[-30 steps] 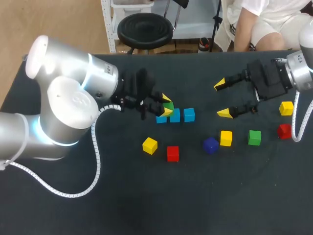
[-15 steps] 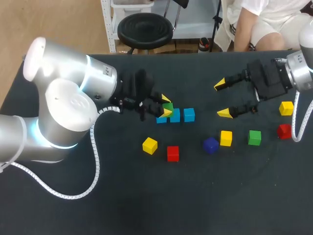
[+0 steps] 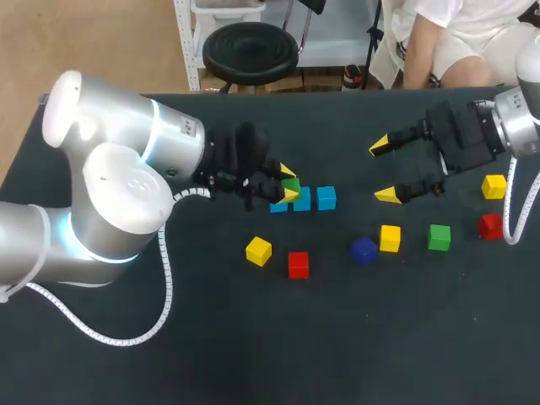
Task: Place the blue cubes, place green cubes on the blue cubes, place the yellow cubes on the green cubes, then place the red cubes on the yellow cubes, and place purple cube on the red cubes.
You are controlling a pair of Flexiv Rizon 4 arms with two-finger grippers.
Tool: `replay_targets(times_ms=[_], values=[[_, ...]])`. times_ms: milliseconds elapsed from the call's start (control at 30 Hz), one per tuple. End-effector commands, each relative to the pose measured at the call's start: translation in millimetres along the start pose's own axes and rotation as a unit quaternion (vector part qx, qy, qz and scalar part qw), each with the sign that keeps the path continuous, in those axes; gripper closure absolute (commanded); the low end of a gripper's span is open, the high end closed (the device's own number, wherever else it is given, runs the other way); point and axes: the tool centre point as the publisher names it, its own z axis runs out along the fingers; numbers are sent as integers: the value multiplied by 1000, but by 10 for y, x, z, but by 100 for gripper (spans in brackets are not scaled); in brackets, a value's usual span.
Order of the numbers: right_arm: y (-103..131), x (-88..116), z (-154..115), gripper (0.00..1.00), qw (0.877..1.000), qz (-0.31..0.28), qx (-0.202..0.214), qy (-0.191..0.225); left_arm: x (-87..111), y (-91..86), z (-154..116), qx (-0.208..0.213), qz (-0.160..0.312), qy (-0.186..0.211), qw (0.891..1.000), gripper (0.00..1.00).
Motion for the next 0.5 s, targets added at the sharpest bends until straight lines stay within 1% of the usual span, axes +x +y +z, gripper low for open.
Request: replay_targets(times_ms=[33,500], values=[[5,1,-1,0,1000,-1,1,0,1,18,3,2,1,3,1000,100],[5,1,-1,0,1000,-1,1,0,21,55,7,0,0,5,1000,100]])
